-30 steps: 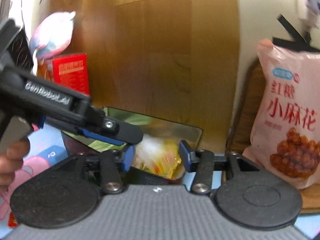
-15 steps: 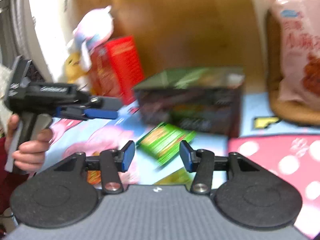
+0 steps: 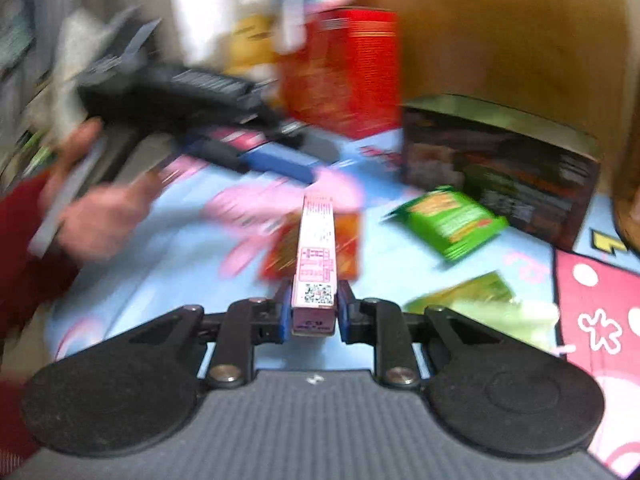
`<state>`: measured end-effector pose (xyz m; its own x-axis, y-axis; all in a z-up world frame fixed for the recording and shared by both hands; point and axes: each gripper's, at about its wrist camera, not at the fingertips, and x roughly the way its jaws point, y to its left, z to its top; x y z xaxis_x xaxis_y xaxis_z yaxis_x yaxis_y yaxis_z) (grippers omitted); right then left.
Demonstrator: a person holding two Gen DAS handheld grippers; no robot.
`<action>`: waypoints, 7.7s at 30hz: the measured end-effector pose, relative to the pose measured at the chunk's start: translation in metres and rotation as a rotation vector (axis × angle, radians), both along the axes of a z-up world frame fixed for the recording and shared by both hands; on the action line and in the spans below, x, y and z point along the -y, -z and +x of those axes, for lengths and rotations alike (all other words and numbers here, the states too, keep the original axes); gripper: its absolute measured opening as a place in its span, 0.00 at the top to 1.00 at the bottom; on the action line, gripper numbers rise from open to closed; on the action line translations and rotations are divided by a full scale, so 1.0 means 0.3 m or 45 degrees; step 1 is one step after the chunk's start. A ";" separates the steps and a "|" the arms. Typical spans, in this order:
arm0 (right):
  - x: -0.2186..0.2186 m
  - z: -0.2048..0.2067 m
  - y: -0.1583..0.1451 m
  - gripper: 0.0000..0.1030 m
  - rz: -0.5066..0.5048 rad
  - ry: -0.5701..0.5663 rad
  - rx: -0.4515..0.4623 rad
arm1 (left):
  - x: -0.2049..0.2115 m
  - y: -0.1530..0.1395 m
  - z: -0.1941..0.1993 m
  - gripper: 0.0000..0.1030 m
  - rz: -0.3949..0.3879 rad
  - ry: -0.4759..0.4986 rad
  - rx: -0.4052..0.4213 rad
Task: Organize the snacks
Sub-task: 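Grasp the pink candy box with the left tool and lift it, then lower the pink candy box into the black tin and open the left tool, then grasp the green cracker pack beside the tin with the left tool, then carry the green cracker pack into the black tin and release it, then grasp the light green wrapped pastry with the left tool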
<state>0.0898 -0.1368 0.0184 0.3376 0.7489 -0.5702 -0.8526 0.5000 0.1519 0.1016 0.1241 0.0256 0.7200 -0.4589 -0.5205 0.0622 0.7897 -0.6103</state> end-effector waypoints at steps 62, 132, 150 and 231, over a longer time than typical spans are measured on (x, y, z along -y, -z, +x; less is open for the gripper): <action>0.182 0.582 -0.150 0.66 0.225 0.665 0.073 | 0.286 -0.150 0.521 0.57 0.221 0.072 0.077; -0.142 -0.225 0.043 0.31 -0.050 0.035 0.038 | 0.039 0.064 -0.399 0.55 0.112 -0.040 -0.018; -0.029 -0.185 0.052 0.57 -0.051 0.218 0.040 | 0.259 0.099 -0.239 0.61 0.065 0.218 -0.041; 0.312 -0.105 0.039 0.39 0.164 0.642 0.090 | 0.379 -0.011 -0.016 0.50 0.060 0.253 -0.026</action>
